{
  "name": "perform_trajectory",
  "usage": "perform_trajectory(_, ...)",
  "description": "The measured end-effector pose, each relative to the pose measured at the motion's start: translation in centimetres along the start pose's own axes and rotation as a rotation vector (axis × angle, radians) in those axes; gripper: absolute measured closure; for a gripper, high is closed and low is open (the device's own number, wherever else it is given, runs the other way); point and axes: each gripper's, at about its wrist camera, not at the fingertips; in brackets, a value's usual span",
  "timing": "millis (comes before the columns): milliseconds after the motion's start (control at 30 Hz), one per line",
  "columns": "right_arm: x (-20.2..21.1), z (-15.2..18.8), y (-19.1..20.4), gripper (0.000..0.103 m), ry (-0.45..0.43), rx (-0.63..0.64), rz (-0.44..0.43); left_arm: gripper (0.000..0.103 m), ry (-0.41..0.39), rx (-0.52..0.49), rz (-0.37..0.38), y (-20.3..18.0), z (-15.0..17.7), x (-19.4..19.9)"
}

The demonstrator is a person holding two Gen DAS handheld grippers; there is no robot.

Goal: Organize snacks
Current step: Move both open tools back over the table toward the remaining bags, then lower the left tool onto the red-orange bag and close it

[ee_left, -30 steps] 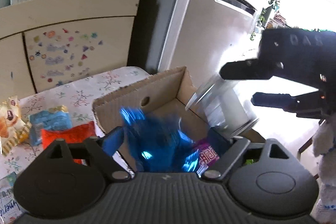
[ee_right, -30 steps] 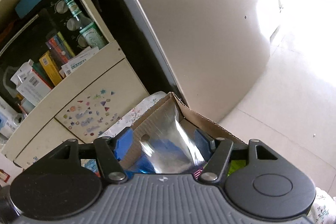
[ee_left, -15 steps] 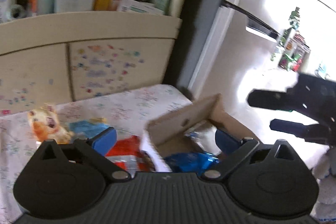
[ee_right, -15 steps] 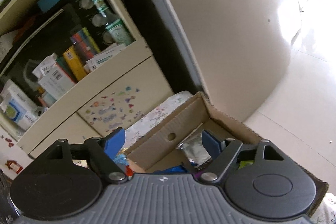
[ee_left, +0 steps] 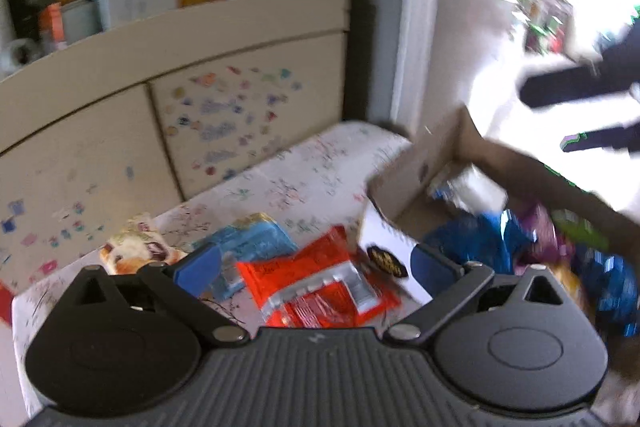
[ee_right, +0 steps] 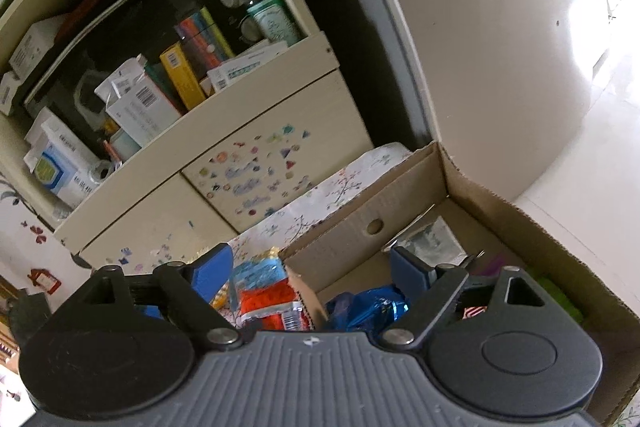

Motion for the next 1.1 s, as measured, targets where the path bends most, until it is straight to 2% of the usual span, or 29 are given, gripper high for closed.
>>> perform_trajectory(167, -0.2, 0.1, 0.3, 0.013, 0.010, 0.003, -0.003, 0.003, 0.015, -0.137, 0.009, -1.0, 1.0, -1.7)
perform_trajectory(433, -0.8, 0.4, 0.9, 0.012, 0.037, 0.015, -0.011, 0.004, 0.008, -0.215, 0.039, -0.2, 0.5, -4.3)
perform_trajectory(567, -1.1, 0.5, 1.1, 0.012, 0.045, 0.019, -0.011, 0.004, 0.029, -0.264, 0.062, 0.0, 0.4, -5.7)
perform_trajectory(733, -1.3, 0.4, 1.2, 0.012, 0.052, 0.026, -0.013, 0.004, 0.049, -0.246, 0.107, 0.5, 0.4, -6.9)
perform_trajectory(967, -1.4, 0.3, 1.3, 0.012, 0.053, 0.025, -0.012, 0.008, 0.088, -0.247, 0.112, -0.1, 1.4, -7.7)
perform_trajectory(1100, -1.8, 0.5, 1.5, 0.012, 0.073, 0.035, -0.018, 0.021, 0.105, -0.201, 0.112, 0.2, 1.8, -7.0)
Point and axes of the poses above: each gripper's, at about its wrist camera, not at the fingertips, and x roughly against the way its jaws point, y to its left, z to its underside, and after that the axes turned 4 degrees about y, right-handed
